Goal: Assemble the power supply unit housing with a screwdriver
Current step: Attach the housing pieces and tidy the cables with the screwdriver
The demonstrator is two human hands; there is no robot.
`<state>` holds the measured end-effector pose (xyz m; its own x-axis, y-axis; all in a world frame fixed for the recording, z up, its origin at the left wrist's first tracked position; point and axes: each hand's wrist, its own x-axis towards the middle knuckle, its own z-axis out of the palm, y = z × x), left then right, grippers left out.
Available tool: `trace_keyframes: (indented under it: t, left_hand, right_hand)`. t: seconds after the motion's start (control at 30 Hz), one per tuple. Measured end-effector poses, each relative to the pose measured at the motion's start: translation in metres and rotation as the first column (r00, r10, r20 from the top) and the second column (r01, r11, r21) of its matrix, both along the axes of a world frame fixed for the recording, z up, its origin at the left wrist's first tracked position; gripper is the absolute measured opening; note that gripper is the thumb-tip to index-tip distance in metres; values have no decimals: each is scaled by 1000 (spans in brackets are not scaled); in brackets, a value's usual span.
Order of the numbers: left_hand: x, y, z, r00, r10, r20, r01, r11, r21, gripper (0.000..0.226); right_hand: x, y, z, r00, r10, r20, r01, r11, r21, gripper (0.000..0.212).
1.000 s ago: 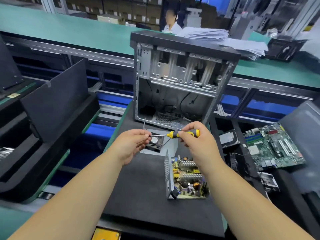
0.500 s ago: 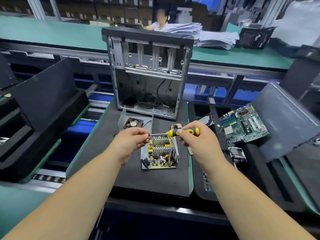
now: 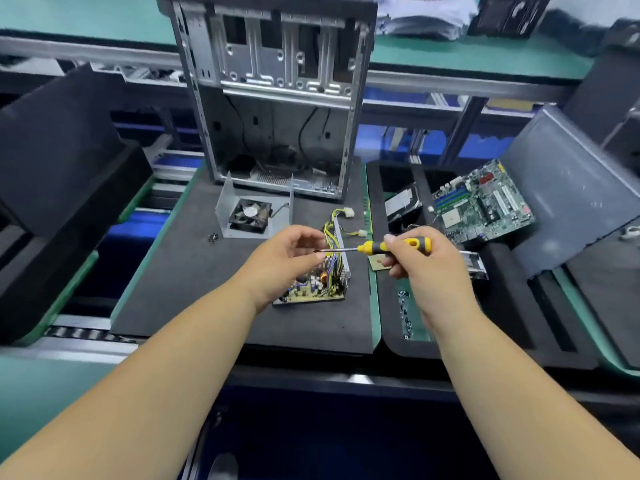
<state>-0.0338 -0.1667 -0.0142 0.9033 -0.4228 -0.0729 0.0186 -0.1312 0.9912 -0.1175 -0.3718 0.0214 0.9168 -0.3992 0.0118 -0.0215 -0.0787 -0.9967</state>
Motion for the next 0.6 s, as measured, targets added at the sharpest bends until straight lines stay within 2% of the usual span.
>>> trace_keyframes:
  t: [0.1, 0.2, 0.3, 0.47, 0.53, 0.6]
  left_hand:
    - [9, 10, -15, 989, 42, 144, -71, 977, 200, 28]
    - [20, 26, -27, 957, -23, 291, -119, 879, 461, 30]
    - [32, 31, -33, 918, -157, 363, -89, 813, 576, 30]
    - [45, 7, -32, 798, -417, 436, -18, 706, 708, 43]
    - [51, -7, -34, 740, -526, 418, -14, 609, 793, 57]
    - [57, -19, -37, 682, -627, 378, -59, 467, 882, 65]
  right_hand:
    - [-1, -4, -13, 999, -30, -40, 29, 999, -23, 11]
    - [-2, -5, -21, 996, -46, -73, 41, 997, -64, 12]
    - [-5, -3, -24, 993, -63, -100, 49, 989, -136, 14]
    - [-6, 1, -21, 978, -101, -184, 26, 929, -370, 10]
    - [-6, 1, -22, 978, -98, -185, 8, 899, -438, 12]
    - [-5, 1, -23, 977, -100, -187, -6, 868, -496, 15]
